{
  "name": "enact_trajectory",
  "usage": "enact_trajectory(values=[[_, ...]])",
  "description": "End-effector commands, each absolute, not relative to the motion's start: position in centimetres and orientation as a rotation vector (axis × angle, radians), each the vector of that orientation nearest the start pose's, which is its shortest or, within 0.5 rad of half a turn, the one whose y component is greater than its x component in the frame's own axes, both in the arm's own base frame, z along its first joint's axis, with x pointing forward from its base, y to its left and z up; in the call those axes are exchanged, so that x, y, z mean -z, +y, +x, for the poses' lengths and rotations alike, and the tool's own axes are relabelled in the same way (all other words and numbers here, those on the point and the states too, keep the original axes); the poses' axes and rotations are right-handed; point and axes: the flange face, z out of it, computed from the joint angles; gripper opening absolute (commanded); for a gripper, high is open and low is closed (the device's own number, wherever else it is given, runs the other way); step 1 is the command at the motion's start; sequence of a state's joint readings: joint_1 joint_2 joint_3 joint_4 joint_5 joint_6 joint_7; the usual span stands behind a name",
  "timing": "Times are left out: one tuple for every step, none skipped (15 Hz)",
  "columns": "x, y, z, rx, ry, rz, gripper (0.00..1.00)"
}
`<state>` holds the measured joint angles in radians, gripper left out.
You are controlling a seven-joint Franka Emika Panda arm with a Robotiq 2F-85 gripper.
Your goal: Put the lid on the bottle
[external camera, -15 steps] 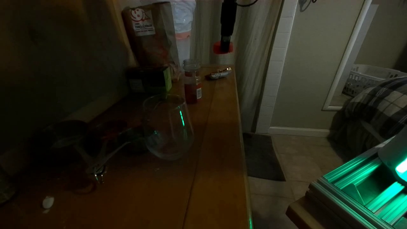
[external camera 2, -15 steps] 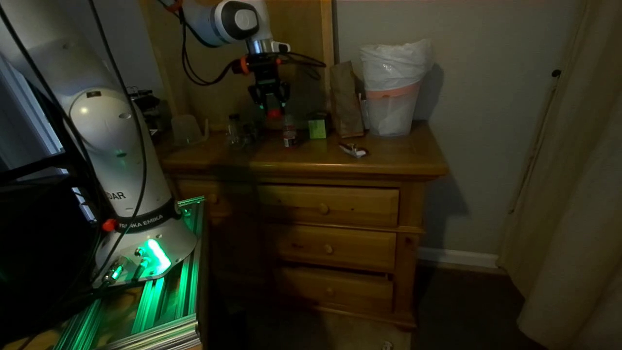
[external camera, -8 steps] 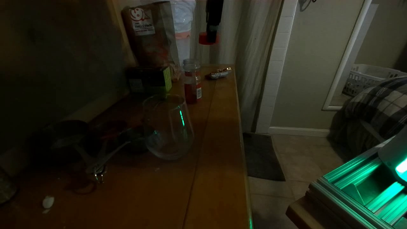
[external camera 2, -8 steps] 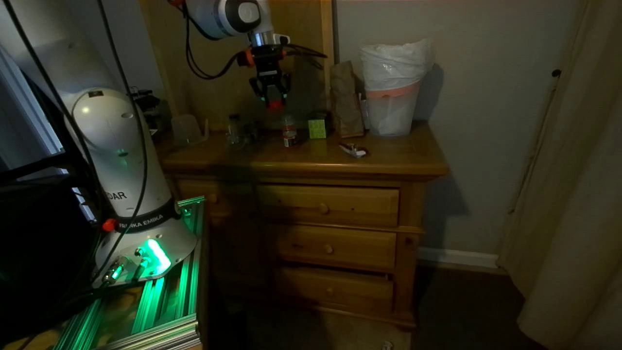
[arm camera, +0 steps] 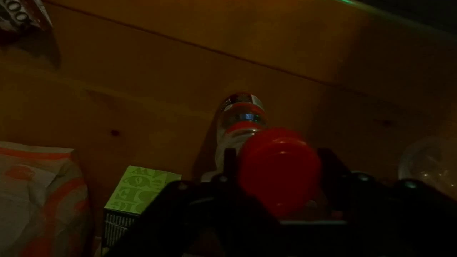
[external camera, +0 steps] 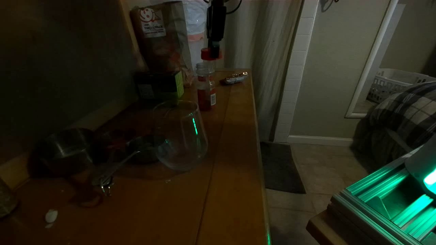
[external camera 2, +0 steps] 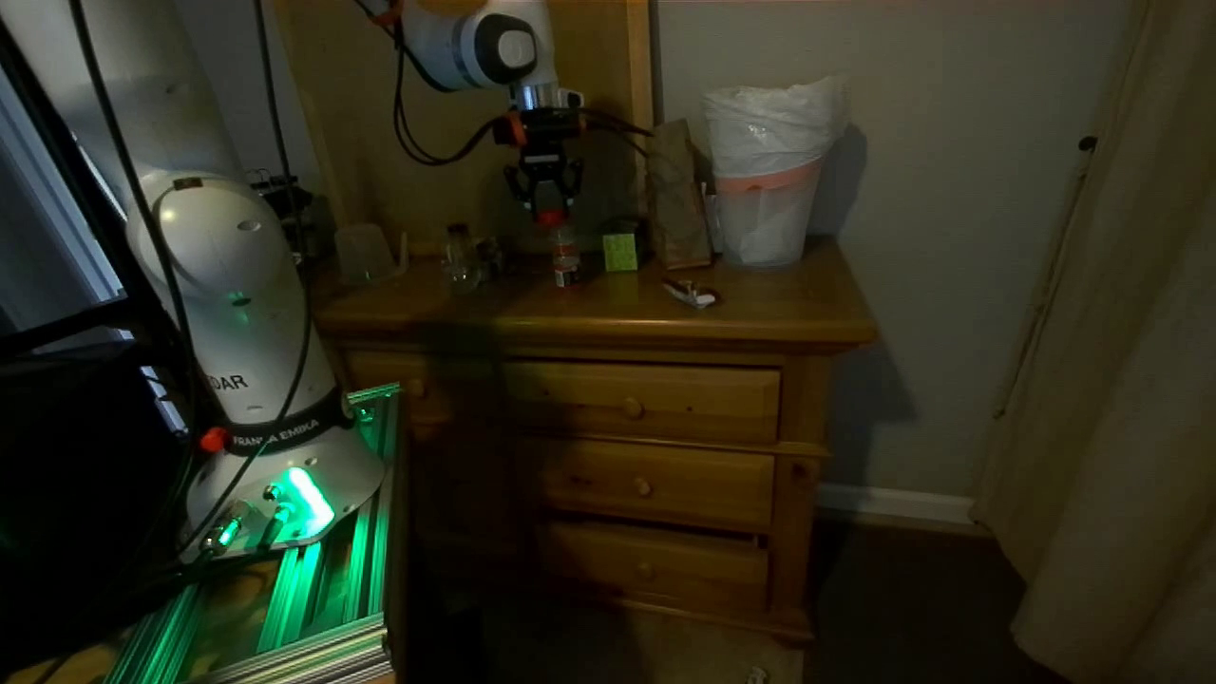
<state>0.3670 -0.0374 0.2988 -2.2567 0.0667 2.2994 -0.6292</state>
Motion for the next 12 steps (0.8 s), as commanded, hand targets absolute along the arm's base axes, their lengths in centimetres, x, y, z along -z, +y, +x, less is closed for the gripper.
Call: enact_trajectory(values=[[-38.8, 33.5, 42.4, 0.137, -1.853, -2.465, 0.33], [-38.9, 33.7, 42.5, 0.142, -1.857, -2.463, 0.33], [-39.0, 33.8, 42.6, 0.142, -1.858, -2.458, 0.33], [-38.9, 33.9, 42.7, 0.141, -1.856, -2.457, 0.33], [-38.8, 33.9, 42.8, 0.138, -1.858, -2.456, 0.33], [-38.6, 33.9, 43.0, 0.136, -1.858, -2.456, 0.33], [-38.4, 33.9, 43.0, 0.13, -1.857, -2.454, 0.33], [-38.2, 33.9, 43.1, 0.12, -1.859, -2.456, 0.33], [-38.1, 33.9, 43.2, 0.113, -1.86, -2.461, 0.33], [-37.9, 33.9, 43.3, 0.109, -1.858, -2.456, 0.33], [-37.8, 34.0, 43.4, 0.107, -1.858, -2.456, 0.33], [-37.7, 34.0, 43.4, 0.101, -1.858, -2.454, 0.33]])
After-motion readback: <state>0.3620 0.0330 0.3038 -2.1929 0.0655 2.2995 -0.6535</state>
